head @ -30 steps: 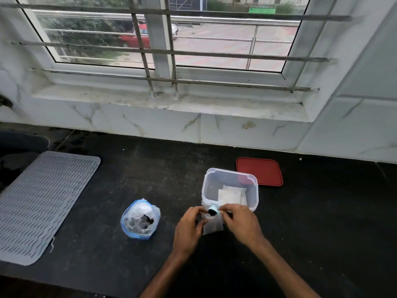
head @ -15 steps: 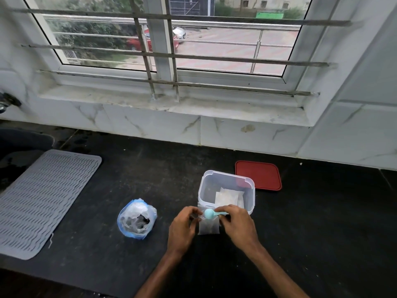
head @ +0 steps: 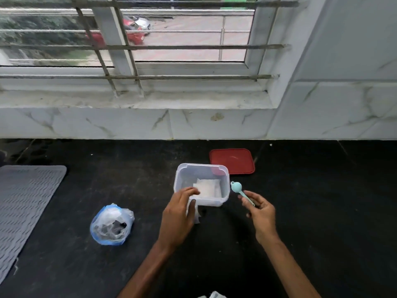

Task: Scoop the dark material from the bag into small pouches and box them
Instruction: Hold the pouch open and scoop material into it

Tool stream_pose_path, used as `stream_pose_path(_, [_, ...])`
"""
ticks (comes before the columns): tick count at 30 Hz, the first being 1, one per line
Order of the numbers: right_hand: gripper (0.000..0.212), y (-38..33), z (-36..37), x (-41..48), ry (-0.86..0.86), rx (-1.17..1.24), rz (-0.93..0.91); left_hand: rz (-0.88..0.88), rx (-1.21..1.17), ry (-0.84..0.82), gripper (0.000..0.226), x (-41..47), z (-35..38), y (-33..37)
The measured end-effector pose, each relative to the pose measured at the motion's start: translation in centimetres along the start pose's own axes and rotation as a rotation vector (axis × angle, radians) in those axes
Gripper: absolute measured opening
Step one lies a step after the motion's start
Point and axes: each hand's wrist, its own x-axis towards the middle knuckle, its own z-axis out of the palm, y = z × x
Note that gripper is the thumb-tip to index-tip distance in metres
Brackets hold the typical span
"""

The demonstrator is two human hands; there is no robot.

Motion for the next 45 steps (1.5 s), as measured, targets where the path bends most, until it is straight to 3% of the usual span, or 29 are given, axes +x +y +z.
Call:
stream_pose_path(4, [0.015, 3.4, -1.8, 1.3, 0.135, -0.006, 0.086, 0.163, 0.004, -0.167, 0.022, 0.6, 3.5, 3.2])
stream_pose_path(8, [0.014, 6.2, -2.6, 2.4, 0.185, -0.100, 0.072, 0.215, 0.082, -0.357, 0.026, -0.7, 6.2, 4.1])
stream_pose_path(14, [0.011, 7.5, -1.6, 2.9, 0.252, -0.727, -0.149, 0.225, 0.211, -0.649, 0.030, -2.7, 6.9, 2.8])
stream_pose_path(19, [0.030, 8.6, -0.6, 1.9, 0.188, -1.070, -0.454, 0.148, 0.179, -0.510, 0.025, -2.5, 4.6, 2.0])
stream_pose_path(22, [0.018, 9.6, 1.6, 0.9, -0.079, -1.053, -0.762, 0.068, 0.144, -0.212, 0.019, -2.2, 2.1, 0.6])
stream_pose_path(24, [0.024, 10.0, 3.5, 0.2, -0.237, -1.083, -0.799, -0.026, 0.138, -0.031, 0.020, -2.0, 0.6, -0.5])
stream_pose_path(26, [0.031, 10.2, 5.1, 0.2, -0.293, -1.130, -0.770, -0.126, 0.133, 0.050, 0.024, -1.7, -0.8, -1.8])
stream_pose_path(32, [0.009, 8.8, 6.9, 0.8, -0.369, -1.216, -0.710, -0.235, 0.132, -0.094, 0.030, -2.8, -2.2, -5.2])
stream_pose_path(36, [0.005, 6.7, 7.3, -0.9, -0.243, -1.056, -0.703, -0.242, 0.158, -0.151, 0.025, -3.0, -1.8, -5.6])
stream_pose_path(40, [0.005, 4.0, 8.6, -3.4, -0.240, -0.883, -0.847, -0.235, 0.152, -0.159, 0.016, -2.6, -1.6, -5.4])
stream_pose_path(45, [0.015, 2.3, 11.5, -3.5, -0.362, -1.047, -0.929, -0.189, 0.138, -0.200, 0.020, -2.7, -1.6, -5.8])
